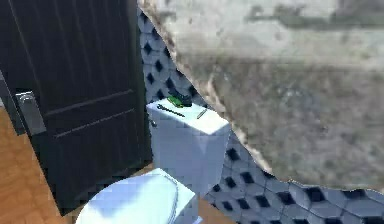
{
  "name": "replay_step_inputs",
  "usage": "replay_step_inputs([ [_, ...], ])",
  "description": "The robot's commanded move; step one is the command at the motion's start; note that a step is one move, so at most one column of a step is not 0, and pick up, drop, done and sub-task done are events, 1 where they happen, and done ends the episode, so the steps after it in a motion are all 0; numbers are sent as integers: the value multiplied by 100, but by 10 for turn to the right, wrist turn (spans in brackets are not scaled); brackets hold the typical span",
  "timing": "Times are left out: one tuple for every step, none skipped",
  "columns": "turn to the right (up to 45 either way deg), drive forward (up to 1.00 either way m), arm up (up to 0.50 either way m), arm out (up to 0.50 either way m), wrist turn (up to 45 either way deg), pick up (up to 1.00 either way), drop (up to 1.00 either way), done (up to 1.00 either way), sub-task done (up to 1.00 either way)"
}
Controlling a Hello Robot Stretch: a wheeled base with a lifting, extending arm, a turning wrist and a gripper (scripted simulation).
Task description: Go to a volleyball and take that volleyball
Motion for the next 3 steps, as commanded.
replay_step_inputs([
  [-120,0,0,0,0,0,0,0,0],
  [0,15,0,0,0,0,0,0,0],
  [-450,0,0,0,0,0,0,0,0],
])
